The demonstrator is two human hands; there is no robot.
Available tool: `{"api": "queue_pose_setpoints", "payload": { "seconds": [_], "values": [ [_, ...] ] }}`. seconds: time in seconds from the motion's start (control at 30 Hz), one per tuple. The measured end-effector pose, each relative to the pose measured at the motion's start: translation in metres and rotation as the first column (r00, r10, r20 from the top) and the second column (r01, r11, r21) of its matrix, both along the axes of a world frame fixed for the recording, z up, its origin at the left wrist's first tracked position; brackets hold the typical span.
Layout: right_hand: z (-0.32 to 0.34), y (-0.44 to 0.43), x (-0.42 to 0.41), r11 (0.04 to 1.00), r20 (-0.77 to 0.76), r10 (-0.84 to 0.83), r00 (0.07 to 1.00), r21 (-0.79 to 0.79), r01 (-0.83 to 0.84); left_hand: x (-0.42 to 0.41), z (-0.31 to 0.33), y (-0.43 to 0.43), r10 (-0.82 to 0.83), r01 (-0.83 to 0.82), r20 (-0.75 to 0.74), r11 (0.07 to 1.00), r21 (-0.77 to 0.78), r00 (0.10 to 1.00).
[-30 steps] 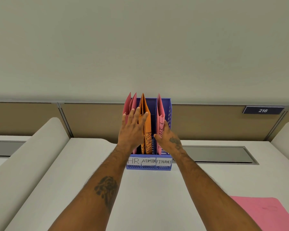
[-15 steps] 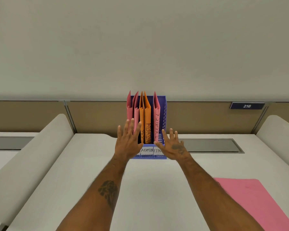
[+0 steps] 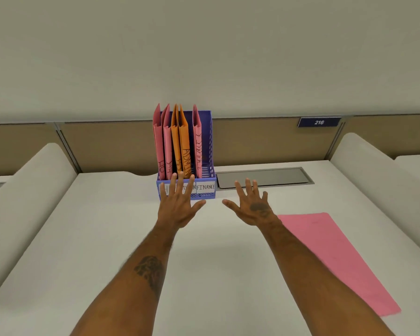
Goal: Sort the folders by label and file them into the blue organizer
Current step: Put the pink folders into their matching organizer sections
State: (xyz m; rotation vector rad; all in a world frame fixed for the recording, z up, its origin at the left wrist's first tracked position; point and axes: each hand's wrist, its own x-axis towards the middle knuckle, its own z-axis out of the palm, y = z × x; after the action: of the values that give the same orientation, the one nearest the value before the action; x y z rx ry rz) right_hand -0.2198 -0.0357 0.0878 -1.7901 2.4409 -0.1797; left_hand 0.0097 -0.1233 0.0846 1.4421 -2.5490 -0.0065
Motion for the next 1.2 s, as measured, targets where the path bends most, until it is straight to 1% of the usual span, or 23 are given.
{"api": "queue_pose_setpoints", "payload": {
  "seconds": [0.1,0.2,0.3,0.63,0.87,0.97,1.03,1.1,1.2],
  "values": [
    [-0.002,0.022,-0.024,1.0,0.005,-0.024,1.0,0.009,0.024,-0.025,-0.005,0.019,-0.021,0.022,-0.014,0.999,0.028,1.0],
    [-0.009,0.048,-0.05,0.999,0.029,-0.033,0.999,0.019,0.032,-0.052,-0.014,0.042,-0.031,0.03,0.032,0.999,0.036,0.999],
    [-0.018,0.078,-0.083,0.998,0.051,-0.043,0.998,0.039,0.041,-0.086,-0.024,0.072,-0.03,0.028,0.042,0.999,0.046,0.999],
    [-0.048,0.153,-0.203,0.992,0.083,-0.059,0.995,0.113,0.049,-0.202,-0.06,0.163,-0.045,0.042,0.023,0.992,0.122,0.999],
    [-0.084,0.2,-0.254,0.971,0.116,-0.12,0.986,0.223,0.092,-0.249,-0.101,0.202,-0.043,0.033,0.034,0.966,0.256,0.999],
    [-0.1,0.215,-0.269,0.953,0.129,-0.161,0.978,0.276,0.121,-0.267,-0.11,0.211,-0.026,0.03,-0.015,0.935,0.353,1.0],
    [-0.109,0.223,-0.277,0.94,0.146,-0.202,0.968,0.307,0.15,-0.279,-0.114,0.215,0.028,-0.002,-0.054,0.903,0.429,0.998],
    [-0.117,0.227,-0.283,0.928,0.157,-0.239,0.958,0.329,0.178,-0.289,-0.119,0.219,0.062,-0.035,-0.043,0.879,0.476,0.997],
    [-0.126,0.233,-0.289,0.906,0.166,-0.315,0.934,0.347,0.244,-0.301,-0.126,0.226,0.051,-0.04,-0.009,0.866,0.499,0.999]
  ]
}}
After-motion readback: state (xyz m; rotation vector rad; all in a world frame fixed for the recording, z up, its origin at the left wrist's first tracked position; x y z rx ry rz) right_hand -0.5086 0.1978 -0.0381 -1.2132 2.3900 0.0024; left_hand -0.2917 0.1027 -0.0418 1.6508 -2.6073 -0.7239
